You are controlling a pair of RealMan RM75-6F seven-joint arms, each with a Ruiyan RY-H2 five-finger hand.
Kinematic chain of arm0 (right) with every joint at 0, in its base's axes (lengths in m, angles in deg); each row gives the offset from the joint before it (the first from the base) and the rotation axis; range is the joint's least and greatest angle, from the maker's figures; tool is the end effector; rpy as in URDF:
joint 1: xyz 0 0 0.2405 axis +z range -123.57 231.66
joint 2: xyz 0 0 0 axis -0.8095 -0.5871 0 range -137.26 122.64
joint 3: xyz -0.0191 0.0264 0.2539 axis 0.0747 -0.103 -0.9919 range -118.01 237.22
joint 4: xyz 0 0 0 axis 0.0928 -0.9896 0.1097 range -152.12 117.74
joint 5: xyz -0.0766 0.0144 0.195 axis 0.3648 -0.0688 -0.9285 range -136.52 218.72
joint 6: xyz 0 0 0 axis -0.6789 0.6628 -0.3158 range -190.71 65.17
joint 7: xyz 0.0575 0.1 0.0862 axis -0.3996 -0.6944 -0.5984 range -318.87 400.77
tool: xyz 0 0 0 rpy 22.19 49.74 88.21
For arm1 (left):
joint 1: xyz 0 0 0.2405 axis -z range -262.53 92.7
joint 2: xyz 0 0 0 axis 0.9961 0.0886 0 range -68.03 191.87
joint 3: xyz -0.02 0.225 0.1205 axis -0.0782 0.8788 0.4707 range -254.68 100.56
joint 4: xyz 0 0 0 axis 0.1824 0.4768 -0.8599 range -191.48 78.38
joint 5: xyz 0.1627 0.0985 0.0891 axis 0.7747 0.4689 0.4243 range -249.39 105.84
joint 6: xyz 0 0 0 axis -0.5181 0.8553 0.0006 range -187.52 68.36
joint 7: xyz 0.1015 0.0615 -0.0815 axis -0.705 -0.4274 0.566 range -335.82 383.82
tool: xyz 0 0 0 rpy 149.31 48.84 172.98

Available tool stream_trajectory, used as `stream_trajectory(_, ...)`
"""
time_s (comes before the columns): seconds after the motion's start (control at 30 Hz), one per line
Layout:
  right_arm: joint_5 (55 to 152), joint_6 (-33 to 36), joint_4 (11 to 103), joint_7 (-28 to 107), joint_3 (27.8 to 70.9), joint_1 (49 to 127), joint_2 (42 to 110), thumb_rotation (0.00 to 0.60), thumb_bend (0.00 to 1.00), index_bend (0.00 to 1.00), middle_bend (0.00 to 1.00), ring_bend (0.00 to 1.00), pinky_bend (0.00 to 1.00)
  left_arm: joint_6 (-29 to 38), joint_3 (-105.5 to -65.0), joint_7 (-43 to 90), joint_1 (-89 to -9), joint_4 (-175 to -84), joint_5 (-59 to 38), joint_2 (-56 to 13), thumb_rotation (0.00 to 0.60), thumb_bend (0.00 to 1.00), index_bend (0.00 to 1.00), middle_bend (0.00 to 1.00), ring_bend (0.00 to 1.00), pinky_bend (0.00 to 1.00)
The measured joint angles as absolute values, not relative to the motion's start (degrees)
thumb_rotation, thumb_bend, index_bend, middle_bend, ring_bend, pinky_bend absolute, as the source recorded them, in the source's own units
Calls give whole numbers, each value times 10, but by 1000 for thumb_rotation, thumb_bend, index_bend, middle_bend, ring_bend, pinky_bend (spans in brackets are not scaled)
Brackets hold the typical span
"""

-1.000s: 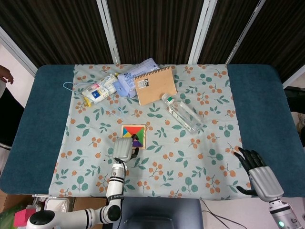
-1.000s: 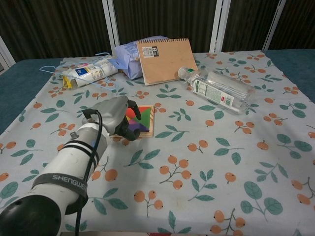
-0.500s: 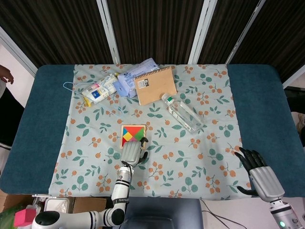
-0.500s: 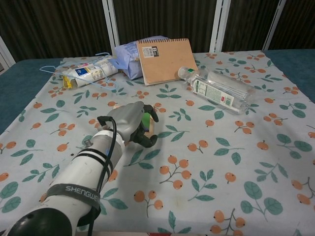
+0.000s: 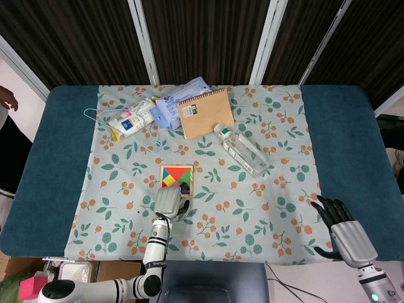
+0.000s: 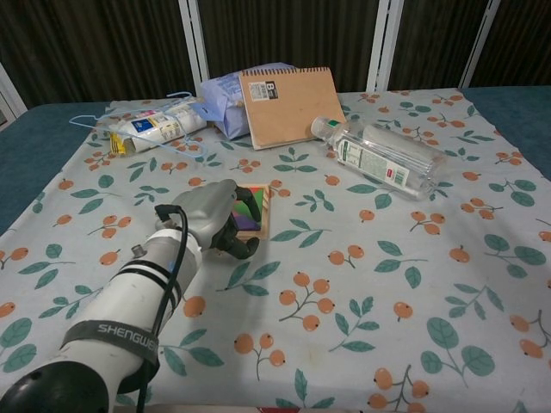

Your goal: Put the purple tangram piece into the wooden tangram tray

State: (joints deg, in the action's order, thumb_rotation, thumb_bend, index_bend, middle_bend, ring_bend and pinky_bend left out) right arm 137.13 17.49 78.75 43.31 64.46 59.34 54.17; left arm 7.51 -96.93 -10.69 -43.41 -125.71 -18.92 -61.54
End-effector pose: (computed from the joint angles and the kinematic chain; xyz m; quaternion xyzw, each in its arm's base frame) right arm -0.2940 -0.1488 0.1308 0.6897 -0.3982 0.3450 0.4968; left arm -0.0797 0.3032 -0.1369 -0.6375 -0.4860 -0.3845 0.4579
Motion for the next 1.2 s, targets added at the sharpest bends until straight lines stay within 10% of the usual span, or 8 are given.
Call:
stream_trajectory(0.47,1369,174,788,442,644,593,545,600,160,0,0,0,0,76,-968,-87,-446,-1288,-183,-592,600,370,399,1000,1000,1000)
stream_trajectory(0.73,1370,176,787,448,644,591,547,600,160,0,0,0,0,102,-930,-50,-469,-1382,-107,-536,600,363,235,919,962,996)
stream_trajectory(0.9,1367,177,787,458,643,589,550,600,160,0,0,0,0,123,-835,-12,-511,-1472,-15,-414,600,360,50,215,158,235)
stream_trajectory(1.2,1367,183,791,513,644,580,572,600,160,0,0,0,0,312,-662,143,-657,-1454,158,-212,600,374,45,27,0,47)
